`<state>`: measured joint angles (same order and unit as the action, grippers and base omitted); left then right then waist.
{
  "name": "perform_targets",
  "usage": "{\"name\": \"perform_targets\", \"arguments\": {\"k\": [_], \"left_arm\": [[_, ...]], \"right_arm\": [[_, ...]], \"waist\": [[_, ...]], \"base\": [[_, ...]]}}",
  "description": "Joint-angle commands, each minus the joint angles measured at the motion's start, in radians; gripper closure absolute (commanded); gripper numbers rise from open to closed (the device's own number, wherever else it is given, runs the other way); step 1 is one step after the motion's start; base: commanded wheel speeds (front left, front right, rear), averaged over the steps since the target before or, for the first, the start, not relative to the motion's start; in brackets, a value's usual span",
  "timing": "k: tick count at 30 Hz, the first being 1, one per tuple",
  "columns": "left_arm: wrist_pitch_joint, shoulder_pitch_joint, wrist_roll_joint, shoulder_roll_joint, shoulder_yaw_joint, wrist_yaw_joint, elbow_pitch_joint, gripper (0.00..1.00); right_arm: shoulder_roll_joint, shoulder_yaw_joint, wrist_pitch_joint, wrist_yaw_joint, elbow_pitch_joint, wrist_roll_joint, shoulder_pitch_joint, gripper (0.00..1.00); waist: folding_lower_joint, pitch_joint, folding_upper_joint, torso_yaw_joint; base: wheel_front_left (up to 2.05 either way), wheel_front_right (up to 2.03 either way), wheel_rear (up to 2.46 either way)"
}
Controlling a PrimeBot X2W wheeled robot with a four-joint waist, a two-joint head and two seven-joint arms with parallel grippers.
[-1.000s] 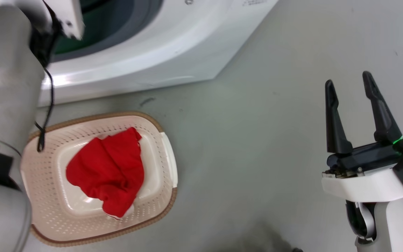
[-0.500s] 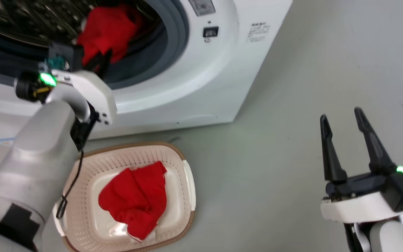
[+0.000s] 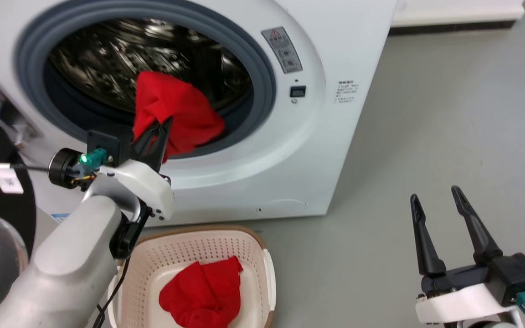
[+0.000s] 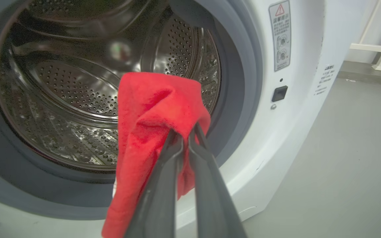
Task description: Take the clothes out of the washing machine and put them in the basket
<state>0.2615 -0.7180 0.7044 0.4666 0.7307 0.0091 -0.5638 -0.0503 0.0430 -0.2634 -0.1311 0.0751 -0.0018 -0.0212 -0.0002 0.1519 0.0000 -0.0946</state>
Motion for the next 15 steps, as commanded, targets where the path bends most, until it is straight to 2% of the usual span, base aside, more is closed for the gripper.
{"name": "perform_targets", "arguments": {"k": [1,15], "left_arm": [[0.005,0.01,-0.007,0.005,-0.006,0.007,0.019,1.0],[-0.028,0.223,-0.048,0.171,-0.047,0.217,0.52,1.0]], "right_arm": [[0.0,0.0,-0.002,0.001,-0.002,-0.007,-0.01,0.0],[0.0,-0.002,-0.002,0.001,-0.02,0.003,-0.069,0.0]], "waist": [[0.0002,-0.03,0.0,0.02],[0.0002,-0.105,0.0,0.03]], "base": [[0.0,0.0,0.0],[0.0,0.0,0.0]]}}
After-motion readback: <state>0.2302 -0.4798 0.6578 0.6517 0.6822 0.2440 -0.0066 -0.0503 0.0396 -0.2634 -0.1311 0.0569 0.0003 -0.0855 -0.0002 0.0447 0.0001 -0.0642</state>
